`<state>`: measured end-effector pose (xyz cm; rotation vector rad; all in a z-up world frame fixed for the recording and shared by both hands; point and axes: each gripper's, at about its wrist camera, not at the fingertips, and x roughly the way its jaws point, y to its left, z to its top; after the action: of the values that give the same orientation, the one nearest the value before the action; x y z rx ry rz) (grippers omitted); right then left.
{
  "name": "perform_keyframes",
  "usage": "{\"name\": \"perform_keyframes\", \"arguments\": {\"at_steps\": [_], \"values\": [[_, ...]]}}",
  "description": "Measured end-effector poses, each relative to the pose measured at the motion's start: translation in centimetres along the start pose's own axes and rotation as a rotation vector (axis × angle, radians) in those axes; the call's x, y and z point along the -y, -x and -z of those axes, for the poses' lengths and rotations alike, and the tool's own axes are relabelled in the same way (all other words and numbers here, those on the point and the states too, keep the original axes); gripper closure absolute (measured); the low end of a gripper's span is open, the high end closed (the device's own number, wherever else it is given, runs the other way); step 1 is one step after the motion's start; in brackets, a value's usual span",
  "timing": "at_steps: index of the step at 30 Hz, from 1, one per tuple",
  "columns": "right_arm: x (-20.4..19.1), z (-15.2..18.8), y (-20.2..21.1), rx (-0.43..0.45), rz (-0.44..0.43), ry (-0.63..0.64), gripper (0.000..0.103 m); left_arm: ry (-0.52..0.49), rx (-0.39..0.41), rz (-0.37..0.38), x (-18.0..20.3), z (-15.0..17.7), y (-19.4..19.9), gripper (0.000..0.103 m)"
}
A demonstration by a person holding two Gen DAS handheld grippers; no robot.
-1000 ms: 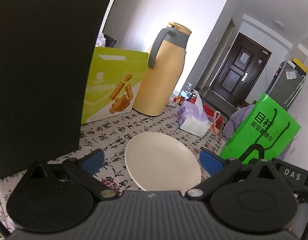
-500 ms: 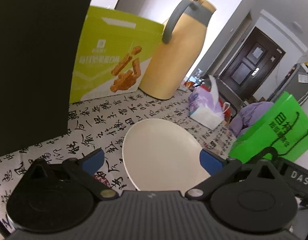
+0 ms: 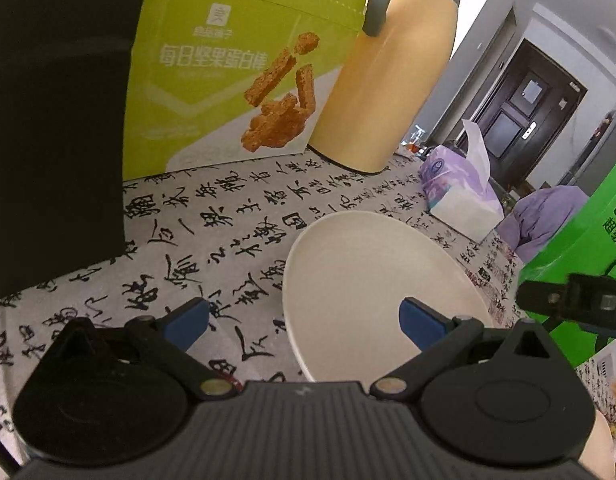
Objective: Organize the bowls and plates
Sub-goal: 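Close the left gripper on the rim of the cream plate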
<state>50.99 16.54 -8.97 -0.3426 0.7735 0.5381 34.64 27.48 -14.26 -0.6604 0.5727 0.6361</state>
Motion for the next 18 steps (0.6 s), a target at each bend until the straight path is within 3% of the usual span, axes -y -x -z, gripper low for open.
{"name": "perform_keyframes", "arguments": {"at_steps": [9, 18], "values": [[0.6, -0.1, -3.9, -0.071, 0.11, -0.041, 0.016, -0.001, -0.035, 0.038, 0.0, 0.2, -0.8, 0.0], [0.3, -0.2, -5.2, -0.074, 0.132, -0.014, 0.016, 0.023, -0.066, 0.06, -0.4, 0.0, -1.1, 0.0]]}}
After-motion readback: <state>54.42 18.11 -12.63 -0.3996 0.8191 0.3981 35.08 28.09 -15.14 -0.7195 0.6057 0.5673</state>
